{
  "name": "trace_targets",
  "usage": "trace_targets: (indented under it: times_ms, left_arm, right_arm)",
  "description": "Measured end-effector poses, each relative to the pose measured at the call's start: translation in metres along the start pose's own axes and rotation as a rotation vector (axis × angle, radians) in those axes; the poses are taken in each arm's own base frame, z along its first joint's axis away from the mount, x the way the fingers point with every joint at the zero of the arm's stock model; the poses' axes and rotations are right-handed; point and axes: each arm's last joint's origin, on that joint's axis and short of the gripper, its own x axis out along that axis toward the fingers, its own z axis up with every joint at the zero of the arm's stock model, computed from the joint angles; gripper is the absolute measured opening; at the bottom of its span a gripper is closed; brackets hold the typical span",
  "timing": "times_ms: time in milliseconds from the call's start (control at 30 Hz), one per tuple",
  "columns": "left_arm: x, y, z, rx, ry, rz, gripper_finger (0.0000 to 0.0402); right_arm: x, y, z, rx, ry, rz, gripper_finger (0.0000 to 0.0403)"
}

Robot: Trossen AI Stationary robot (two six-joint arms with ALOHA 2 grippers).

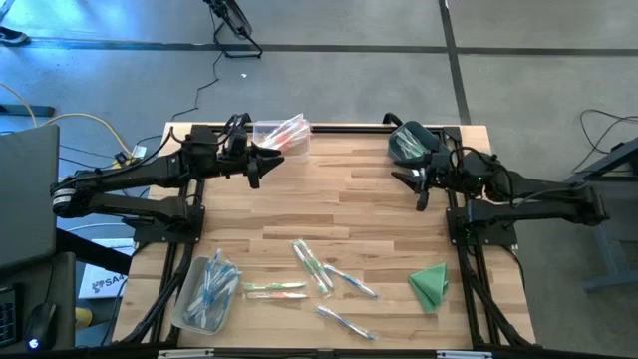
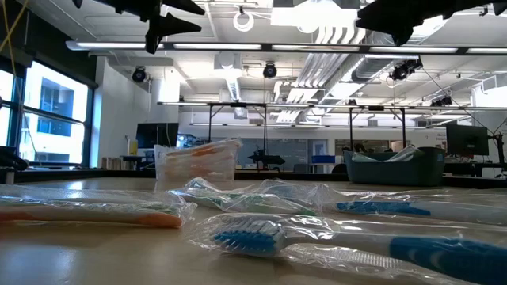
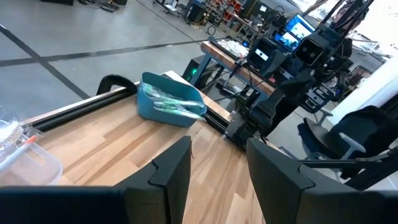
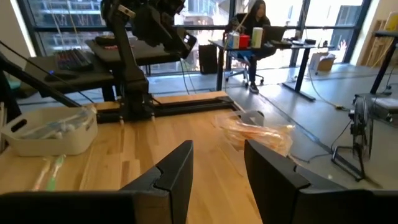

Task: Pick & Place Toothbrushes
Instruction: Put the middle green toothbrush into the blue bin

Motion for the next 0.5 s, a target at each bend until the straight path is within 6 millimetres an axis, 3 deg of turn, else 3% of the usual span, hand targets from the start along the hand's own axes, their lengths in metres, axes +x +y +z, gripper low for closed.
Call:
trace_targets:
  times_ms: [500]
  left_arm:
    - [0.000, 0.000, 0.000, -0.004, 0.000, -0.001, 0.0152]
  right_arm:
    - [0.012, 0.004, -0.007, 0.121, 0.065, 0.076, 0.0136]
